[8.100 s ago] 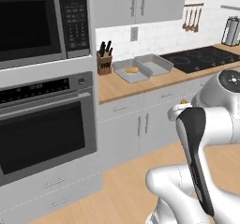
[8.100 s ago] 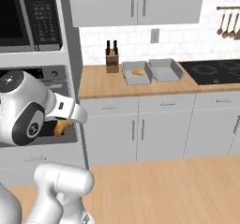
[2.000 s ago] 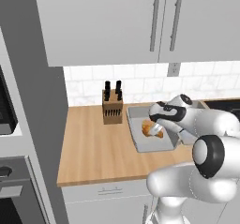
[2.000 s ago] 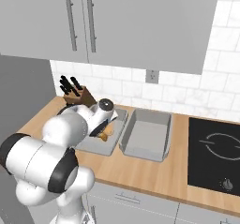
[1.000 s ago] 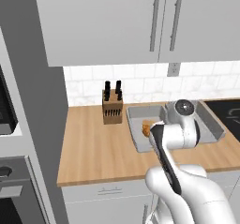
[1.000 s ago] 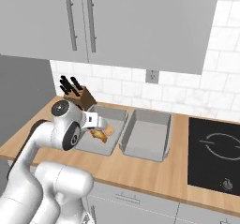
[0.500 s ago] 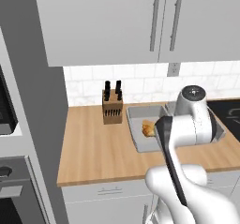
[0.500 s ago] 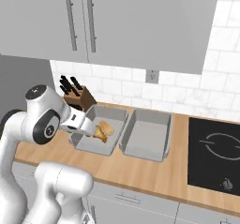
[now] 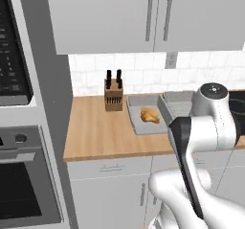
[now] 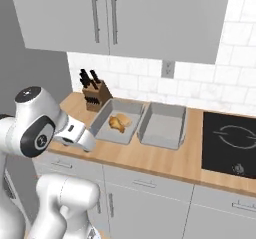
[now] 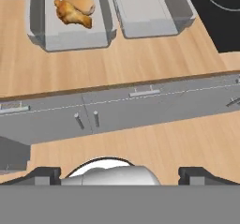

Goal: Place one squash and one chicken drumstick in each tupperware on the nearby counter, to pack two identical lunches.

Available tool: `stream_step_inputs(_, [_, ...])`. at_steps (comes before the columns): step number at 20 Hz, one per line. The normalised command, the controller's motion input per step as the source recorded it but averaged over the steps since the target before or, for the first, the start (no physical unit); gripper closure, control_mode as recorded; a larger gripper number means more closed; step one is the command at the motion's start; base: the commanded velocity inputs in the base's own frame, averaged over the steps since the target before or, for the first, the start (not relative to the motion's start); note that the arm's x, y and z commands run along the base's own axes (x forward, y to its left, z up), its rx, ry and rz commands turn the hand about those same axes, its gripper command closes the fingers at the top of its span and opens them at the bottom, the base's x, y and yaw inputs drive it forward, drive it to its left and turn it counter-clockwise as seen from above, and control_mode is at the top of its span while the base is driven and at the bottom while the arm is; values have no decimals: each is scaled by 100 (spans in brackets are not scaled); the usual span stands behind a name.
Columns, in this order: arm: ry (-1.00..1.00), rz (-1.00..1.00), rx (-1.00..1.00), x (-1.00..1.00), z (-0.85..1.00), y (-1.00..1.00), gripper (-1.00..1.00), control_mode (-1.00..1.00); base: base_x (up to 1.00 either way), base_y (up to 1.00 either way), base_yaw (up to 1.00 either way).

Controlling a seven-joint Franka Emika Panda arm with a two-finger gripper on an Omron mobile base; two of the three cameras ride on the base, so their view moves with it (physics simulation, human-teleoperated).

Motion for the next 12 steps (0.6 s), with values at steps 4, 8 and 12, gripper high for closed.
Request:
stream_step_inputs(4, [0, 0, 0, 0, 0, 0, -100, 100, -95, 58, 4])
stream_step_inputs(8, [0, 0, 0, 0, 0, 0, -100, 100, -31, 100, 0])
stream_step_inputs(12, [0, 0, 0, 0, 0, 0, -100, 100, 0, 100, -1])
